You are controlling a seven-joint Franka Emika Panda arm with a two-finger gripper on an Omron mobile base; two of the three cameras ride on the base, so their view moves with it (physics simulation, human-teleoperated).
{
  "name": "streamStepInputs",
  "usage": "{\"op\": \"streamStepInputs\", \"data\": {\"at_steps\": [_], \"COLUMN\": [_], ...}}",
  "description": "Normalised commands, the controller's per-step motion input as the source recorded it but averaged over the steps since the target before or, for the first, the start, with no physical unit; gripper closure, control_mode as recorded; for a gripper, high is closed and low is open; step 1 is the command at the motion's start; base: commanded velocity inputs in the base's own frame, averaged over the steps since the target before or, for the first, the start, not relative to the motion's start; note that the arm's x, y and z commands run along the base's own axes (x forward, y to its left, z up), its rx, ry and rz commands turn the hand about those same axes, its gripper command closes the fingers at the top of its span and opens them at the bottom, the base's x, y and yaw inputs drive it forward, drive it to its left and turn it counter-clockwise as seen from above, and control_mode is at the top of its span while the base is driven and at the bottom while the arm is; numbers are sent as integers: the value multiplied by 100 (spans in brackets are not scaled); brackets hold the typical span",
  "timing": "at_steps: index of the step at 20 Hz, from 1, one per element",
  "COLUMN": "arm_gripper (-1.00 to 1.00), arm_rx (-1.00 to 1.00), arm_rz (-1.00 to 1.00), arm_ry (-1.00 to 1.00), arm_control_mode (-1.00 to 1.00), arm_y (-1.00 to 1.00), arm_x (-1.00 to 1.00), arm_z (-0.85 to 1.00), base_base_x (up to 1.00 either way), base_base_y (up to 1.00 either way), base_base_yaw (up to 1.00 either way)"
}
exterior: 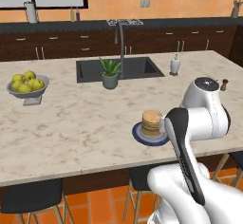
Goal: Take the strawberry from the fridge and place it on top of the pancake, located on the dining counter.
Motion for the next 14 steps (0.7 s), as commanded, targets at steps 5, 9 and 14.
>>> {"op": "streamStepInputs", "data": {"at_steps": [5,9,14], "arm_gripper": [100,100,100], "arm_rx": [-1,0,0], "arm_rz": [0,0,2], "arm_ry": [3,-3,4], "arm_control_mode": [-100,-100,-100], "arm_y": [0,0,-5], "arm_x": [92,89,100], "arm_z": [27,-9,-39], "base_base_x": [0,0,0], "base_base_y": [0,0,0], "base_base_yaw": [0,0,0]}}
